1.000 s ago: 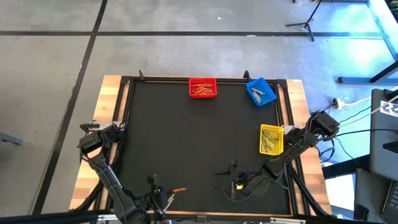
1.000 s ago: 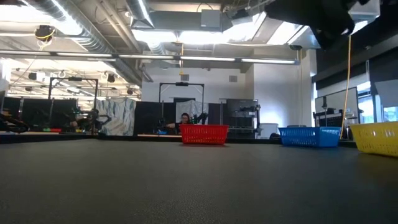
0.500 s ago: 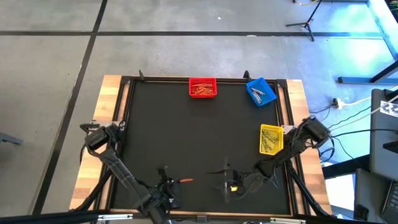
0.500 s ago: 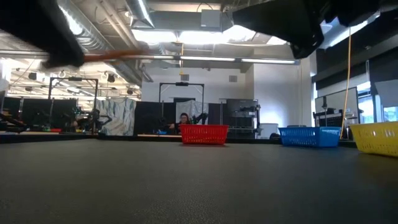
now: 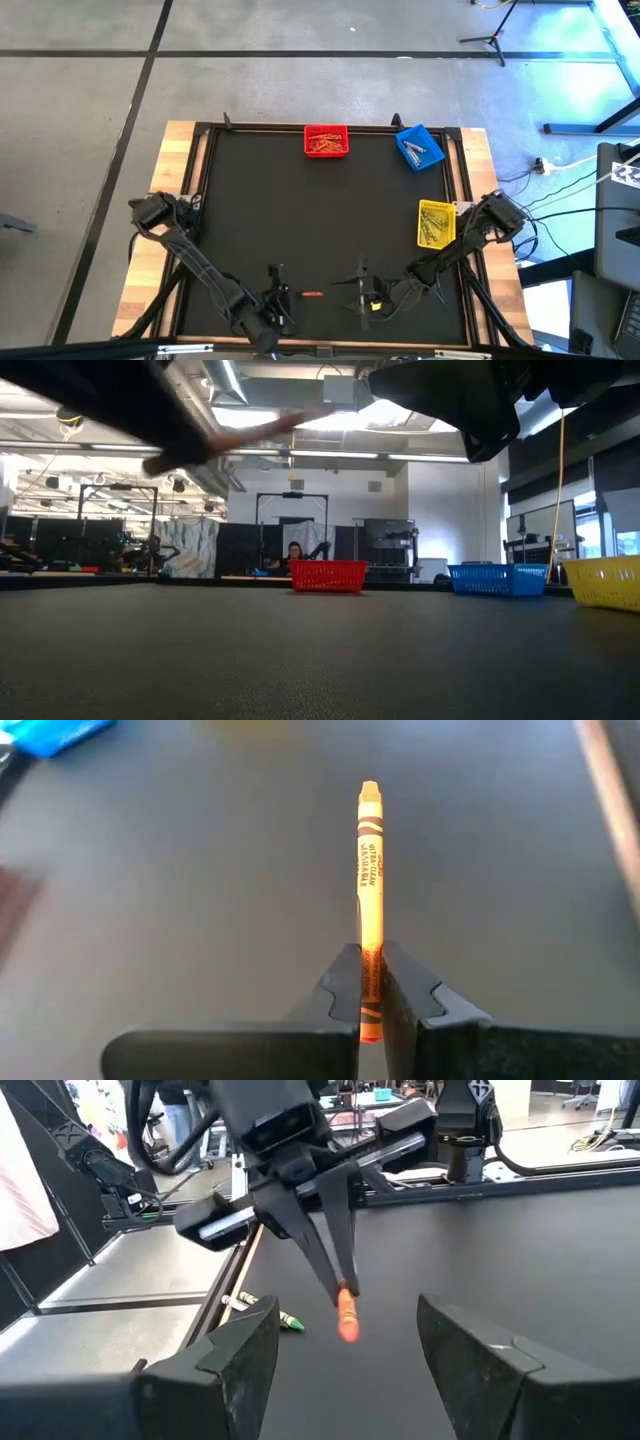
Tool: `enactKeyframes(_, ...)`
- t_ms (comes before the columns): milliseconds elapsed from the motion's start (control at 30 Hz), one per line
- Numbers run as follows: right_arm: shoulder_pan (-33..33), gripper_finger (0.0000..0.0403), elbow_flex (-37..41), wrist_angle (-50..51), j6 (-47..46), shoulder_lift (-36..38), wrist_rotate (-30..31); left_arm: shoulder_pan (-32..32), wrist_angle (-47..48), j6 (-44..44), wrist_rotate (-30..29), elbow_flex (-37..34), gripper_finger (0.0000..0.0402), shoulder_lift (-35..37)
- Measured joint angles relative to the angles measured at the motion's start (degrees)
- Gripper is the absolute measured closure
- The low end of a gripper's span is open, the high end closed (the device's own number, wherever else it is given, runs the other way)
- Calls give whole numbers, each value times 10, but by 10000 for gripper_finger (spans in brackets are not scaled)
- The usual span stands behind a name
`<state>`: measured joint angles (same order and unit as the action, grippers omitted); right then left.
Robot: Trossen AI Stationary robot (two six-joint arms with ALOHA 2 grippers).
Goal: Sort crayons
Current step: Put the orange crayon into the red bin
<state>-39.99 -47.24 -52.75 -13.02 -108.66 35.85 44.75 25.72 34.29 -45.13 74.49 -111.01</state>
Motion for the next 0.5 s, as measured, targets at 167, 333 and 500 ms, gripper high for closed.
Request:
enactKeyframes(167,0,168,0,1,1,0,0,-3,-294,-101,13,-117,401,32)
enactKeyframes(333,0,169,-10,3,14,0,-3,-12,-551,-184,47,-194,401,28)
enactKeyframes(500,-1,169,-44,3,47,-21,-18,-14,-623,-200,50,-212,401,26)
